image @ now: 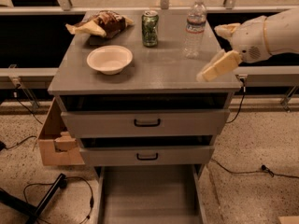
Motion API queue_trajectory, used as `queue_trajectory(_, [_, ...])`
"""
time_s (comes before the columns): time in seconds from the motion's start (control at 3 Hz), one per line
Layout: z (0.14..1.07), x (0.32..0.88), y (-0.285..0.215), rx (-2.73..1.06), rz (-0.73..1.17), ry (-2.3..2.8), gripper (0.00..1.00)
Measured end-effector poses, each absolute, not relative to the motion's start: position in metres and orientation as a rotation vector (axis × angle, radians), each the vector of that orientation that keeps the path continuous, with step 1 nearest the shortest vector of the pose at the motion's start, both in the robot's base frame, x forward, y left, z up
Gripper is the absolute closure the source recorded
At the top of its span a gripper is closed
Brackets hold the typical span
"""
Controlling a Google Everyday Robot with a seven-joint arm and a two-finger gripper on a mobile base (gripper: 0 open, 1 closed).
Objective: Place water bottle into bottom drawer
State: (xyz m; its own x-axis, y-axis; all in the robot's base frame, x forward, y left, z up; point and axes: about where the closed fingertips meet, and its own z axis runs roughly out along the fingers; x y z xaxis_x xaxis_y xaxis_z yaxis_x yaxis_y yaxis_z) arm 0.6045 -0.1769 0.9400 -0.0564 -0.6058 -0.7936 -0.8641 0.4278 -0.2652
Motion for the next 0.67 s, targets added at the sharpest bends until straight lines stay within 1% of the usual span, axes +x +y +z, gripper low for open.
queue_trajectory(0.33, [0.926, 0.637, -0.166, -1.182, 0.401, 1.703, 0.0])
queue_trajectory(0.67, [0.92, 0.641, -0.186, -1.088, 0.386, 1.72, 0.0])
